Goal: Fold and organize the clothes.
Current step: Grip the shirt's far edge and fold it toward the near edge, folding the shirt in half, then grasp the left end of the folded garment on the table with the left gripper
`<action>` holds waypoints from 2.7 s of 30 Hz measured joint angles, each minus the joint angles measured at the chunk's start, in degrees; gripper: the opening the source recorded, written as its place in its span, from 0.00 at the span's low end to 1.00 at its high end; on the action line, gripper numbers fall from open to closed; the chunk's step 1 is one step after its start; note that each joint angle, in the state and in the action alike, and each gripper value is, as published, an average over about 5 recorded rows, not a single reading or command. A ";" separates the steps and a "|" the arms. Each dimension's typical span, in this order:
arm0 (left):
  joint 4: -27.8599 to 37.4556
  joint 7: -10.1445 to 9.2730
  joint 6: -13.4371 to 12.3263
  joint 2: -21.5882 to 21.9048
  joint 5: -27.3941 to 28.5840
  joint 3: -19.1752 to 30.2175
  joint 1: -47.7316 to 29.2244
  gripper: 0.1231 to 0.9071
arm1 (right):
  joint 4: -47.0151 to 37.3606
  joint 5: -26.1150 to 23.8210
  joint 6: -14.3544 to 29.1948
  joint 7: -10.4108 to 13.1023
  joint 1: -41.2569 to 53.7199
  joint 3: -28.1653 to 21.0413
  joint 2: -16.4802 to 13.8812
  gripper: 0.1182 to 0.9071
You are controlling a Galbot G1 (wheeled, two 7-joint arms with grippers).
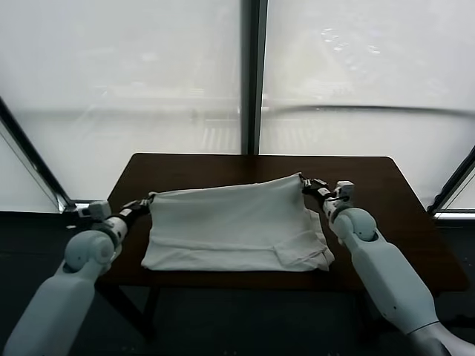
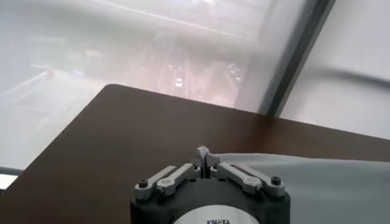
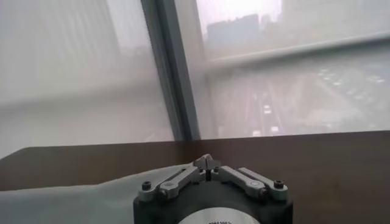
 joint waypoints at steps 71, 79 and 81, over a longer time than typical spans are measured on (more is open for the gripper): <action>-13.71 -6.96 4.54 -2.11 -2.11 -9.72 15.95 1.00 | 14.32 -3.54 -8.83 5.44 -12.83 2.41 -6.47 1.00; -5.16 -6.81 4.77 -2.02 -2.57 -4.08 6.39 1.00 | 10.31 -0.27 -11.62 6.44 -7.27 0.39 -3.93 0.82; -3.63 -6.77 4.91 -2.02 -2.64 -2.94 4.88 1.00 | 9.66 0.30 -11.97 6.71 -6.33 0.07 -3.56 0.70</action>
